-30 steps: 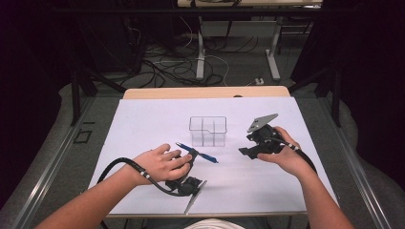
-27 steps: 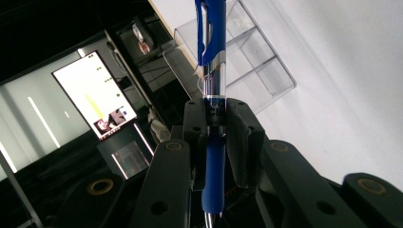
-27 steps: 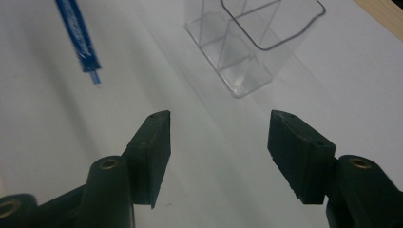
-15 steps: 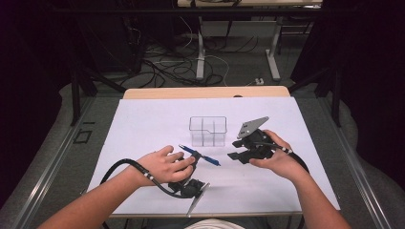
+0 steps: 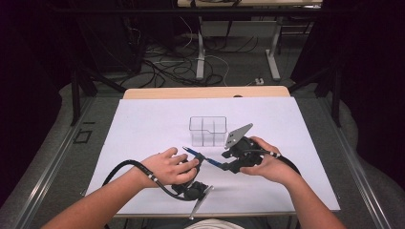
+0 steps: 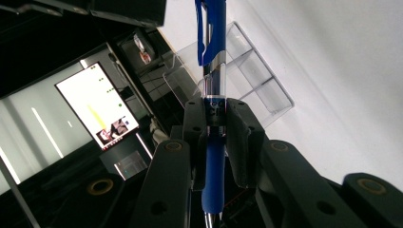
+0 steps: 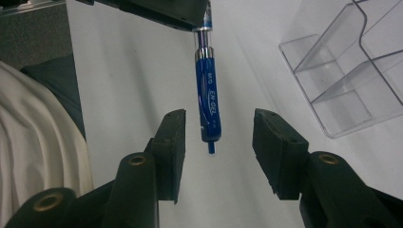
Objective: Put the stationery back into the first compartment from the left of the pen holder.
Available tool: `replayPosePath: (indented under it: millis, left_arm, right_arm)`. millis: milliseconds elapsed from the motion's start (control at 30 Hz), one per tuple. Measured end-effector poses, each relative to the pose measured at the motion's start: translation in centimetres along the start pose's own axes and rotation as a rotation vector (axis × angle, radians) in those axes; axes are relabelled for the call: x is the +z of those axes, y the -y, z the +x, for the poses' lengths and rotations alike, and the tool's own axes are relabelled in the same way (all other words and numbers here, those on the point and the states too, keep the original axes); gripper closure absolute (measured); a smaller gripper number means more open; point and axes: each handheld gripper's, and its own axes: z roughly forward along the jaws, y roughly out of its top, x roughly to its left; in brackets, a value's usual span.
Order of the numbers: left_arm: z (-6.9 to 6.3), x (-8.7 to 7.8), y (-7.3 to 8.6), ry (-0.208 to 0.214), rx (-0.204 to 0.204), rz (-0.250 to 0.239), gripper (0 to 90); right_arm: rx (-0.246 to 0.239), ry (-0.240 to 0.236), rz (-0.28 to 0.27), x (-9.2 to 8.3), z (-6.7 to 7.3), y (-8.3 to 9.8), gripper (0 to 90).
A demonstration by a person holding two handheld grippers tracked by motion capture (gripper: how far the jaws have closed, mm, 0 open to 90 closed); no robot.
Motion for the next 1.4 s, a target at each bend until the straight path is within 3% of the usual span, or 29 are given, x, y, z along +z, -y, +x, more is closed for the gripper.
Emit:
replayPosePath:
  millis: [33, 100, 133, 233, 267, 367, 400, 433, 633, 667, 733, 767, 833, 1033, 1400]
  left_arm:
    - [0.2, -0.2, -0.1, 0.007, 0.031, 0.019, 79.6]
    - [0.3, -0.3, -0.3, -0.001, 0.053, 0.025, 79.5]
    - [0.0, -0.1, -0.3, 0.000, 0.019, 0.001, 79.6]
    - [-0.1, -0.1, -0.5, -0.007, 0.017, -0.006, 79.5]
    - [0.0, -0.1, -0.7, -0.001, 0.038, -0.006, 79.5]
    - [-0.2, -0.2, -0.8, -0.004, 0.018, -0.007, 79.5]
    - [0.0, -0.1, -1.0, -0.009, 0.037, -0.016, 79.6]
    - [-0.2, -0.2, -1.0, 0.008, 0.018, -0.009, 79.5]
    - [0.1, -0.3, -1.8, -0.005, 0.038, -0.028, 79.5]
    - [0.0, -0.3, -1.9, -0.035, 0.032, -0.034, 79.5]
    - [0.1, -0.2, -2.0, -0.038, 0.038, -0.041, 79.5]
    - [0.1, -0.3, -2.1, -0.019, 0.035, -0.038, 79.5]
    - [0.0, -0.2, -2.2, -0.038, 0.041, -0.046, 79.5]
    - [0.0, -0.3, -2.4, -0.033, 0.054, -0.046, 79.5]
    - [-0.1, -0.2, -2.3, -0.037, 0.047, -0.052, 79.4]
  right_arm:
    - [-0.006, -0.007, -0.001, 0.1, 0.0, -0.1, 54.7]
    - [-0.001, -0.016, 0.000, 0.3, 0.2, -0.2, 54.7]
    - [0.006, -0.017, 0.003, 0.4, 0.3, -0.2, 54.7]
    - [-0.009, -0.026, 0.009, 0.7, 0.3, -0.2, 55.5]
    - [-0.007, -0.033, 0.008, 0.8, 0.4, -0.2, 56.0]
    - [0.002, -0.034, 0.014, 1.1, 0.5, -0.2, 58.3]
    - [0.011, -0.034, 0.017, 1.1, 0.5, -0.2, 59.3]
    - [0.011, -0.040, 0.018, 1.2, 0.5, -0.2, 60.4]
    - [0.014, -0.051, 0.020, 1.8, 0.8, -0.4, 65.6]
    - [0.010, -0.050, 0.025, 1.9, 0.9, -0.4, 66.9]
    - [0.005, -0.053, 0.027, 2.0, 0.9, -0.5, 69.1]
    - [0.013, -0.056, 0.030, 2.0, 1.0, -0.5, 70.2]
    - [0.009, -0.058, 0.031, 2.1, 1.0, -0.5, 72.2]
    - [0.024, -0.048, 0.045, 2.2, 1.2, -0.6, 78.9]
    - [0.016, -0.044, 0.044, 2.3, 1.2, -0.6, 79.6]
